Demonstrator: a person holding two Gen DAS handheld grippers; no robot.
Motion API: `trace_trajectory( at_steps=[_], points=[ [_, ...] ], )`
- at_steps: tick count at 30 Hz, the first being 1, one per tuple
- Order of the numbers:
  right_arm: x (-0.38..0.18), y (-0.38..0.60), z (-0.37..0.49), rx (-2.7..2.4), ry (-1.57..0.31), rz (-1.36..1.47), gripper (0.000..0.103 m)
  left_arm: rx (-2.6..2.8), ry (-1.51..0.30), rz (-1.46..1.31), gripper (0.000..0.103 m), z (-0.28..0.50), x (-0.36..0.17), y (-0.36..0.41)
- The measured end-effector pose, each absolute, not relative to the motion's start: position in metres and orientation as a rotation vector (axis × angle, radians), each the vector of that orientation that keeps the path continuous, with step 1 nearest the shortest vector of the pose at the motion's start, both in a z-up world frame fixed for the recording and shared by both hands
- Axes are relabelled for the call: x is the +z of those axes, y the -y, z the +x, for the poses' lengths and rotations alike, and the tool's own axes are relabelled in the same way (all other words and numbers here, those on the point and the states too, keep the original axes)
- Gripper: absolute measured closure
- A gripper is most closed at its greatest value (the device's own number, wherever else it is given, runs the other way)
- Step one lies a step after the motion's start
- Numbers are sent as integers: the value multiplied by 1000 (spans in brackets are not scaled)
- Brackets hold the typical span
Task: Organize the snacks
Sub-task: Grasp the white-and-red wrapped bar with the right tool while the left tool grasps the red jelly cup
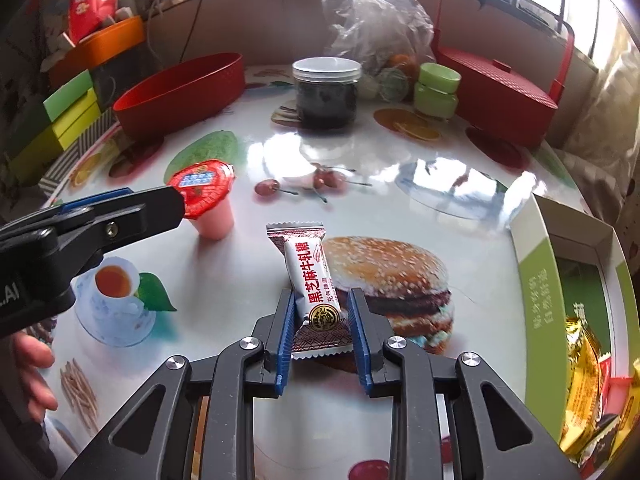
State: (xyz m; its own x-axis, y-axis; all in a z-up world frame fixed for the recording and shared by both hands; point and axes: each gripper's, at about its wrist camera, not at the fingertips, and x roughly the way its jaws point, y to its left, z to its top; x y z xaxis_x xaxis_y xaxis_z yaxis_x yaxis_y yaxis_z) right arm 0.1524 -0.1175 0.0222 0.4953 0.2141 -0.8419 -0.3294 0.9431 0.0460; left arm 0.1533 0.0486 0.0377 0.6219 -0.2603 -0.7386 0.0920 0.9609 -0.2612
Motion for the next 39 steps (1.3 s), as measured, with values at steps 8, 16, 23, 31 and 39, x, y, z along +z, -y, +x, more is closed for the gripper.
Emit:
trace_trajectory(
  at_steps=[8, 16, 23, 31, 39],
  points=[
    [24, 134, 147, 305, -1009, -98, 78, -181, -886, -147, 40, 169, 35, -34],
    [27, 139, 143, 312, -1000, -76, 78, -151, -916, -110, 40, 182, 24, -26],
    [27, 143, 144, 314, -1001, -58, 78, -128, -918, -112, 40, 182, 20, -27],
    [27, 143, 145, 312, -1005, -53, 78, -126, -905, -121, 58, 182, 21, -29],
    [30, 144, 142, 314, -990, -51, 78, -132, -896, -114, 58, 174, 24, -27]
  ],
)
